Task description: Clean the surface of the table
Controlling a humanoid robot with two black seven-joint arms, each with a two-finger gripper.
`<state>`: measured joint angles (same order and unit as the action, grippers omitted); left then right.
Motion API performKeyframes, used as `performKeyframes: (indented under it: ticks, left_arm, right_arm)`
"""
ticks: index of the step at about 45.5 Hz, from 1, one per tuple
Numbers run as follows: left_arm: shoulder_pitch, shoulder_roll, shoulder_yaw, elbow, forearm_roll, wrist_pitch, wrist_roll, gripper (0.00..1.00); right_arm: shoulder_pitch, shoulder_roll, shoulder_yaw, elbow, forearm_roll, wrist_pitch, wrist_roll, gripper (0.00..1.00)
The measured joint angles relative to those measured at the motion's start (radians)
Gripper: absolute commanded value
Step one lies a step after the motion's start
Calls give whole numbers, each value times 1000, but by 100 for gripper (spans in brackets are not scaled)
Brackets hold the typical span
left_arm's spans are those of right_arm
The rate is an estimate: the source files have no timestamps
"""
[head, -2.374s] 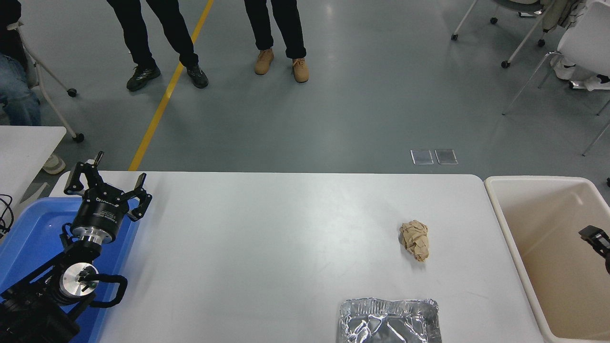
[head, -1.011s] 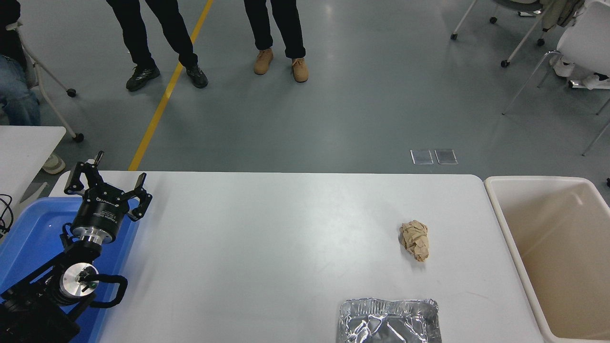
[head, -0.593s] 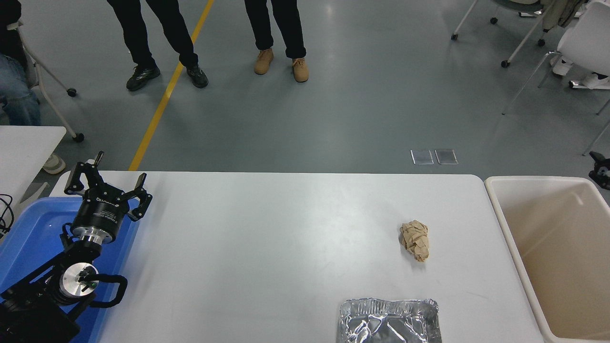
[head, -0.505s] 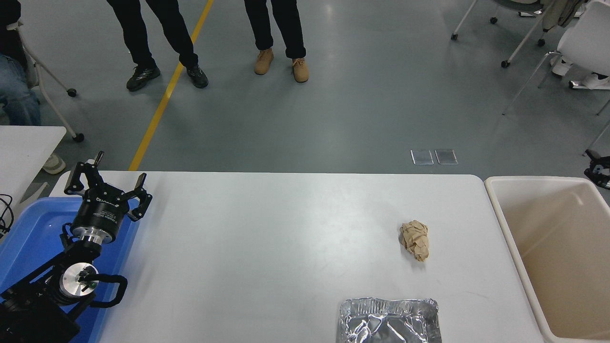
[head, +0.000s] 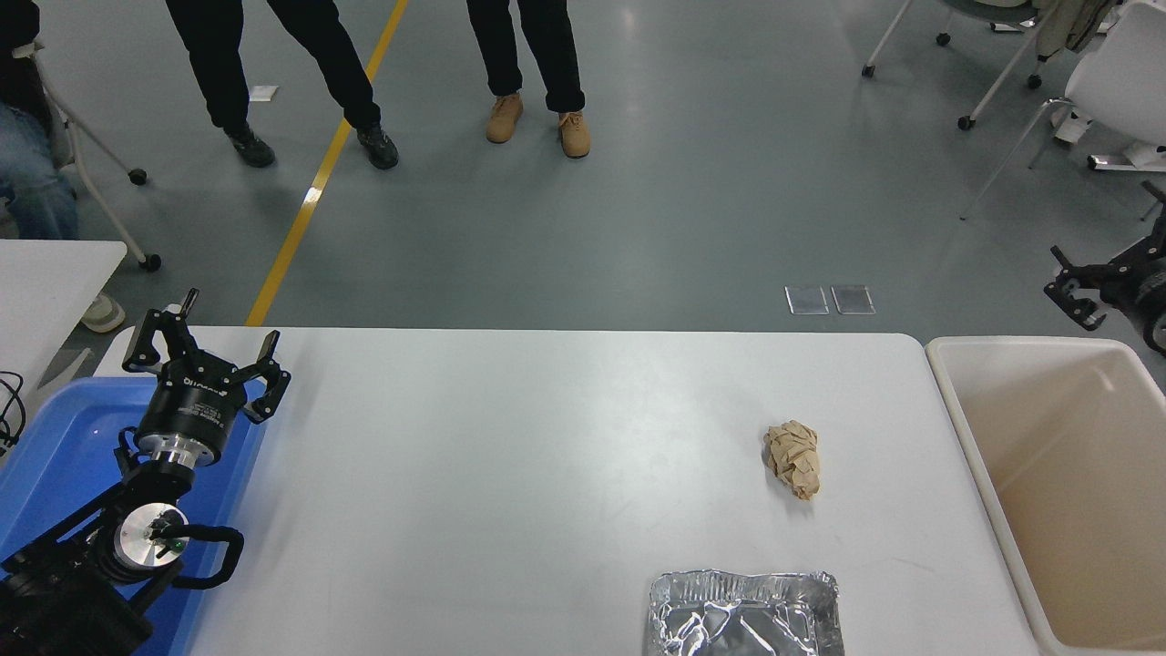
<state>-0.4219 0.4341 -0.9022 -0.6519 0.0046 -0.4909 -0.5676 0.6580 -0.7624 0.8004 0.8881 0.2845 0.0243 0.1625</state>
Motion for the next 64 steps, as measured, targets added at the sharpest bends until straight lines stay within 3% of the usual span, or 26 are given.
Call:
performKeyframes:
  ticks: [20,34,64]
  left_arm:
    - [0,0,0,0,0,0,0,99]
    - [0,0,0,0,0,0,0,99]
    - [0,0,0,0,0,0,0,99]
  right_arm:
    - [-151,12,138,157,-35,7,11,99]
    - [-239,74,171,205,-183,8,75,99]
    - [-220,225,184,48,-295,-4,110,99]
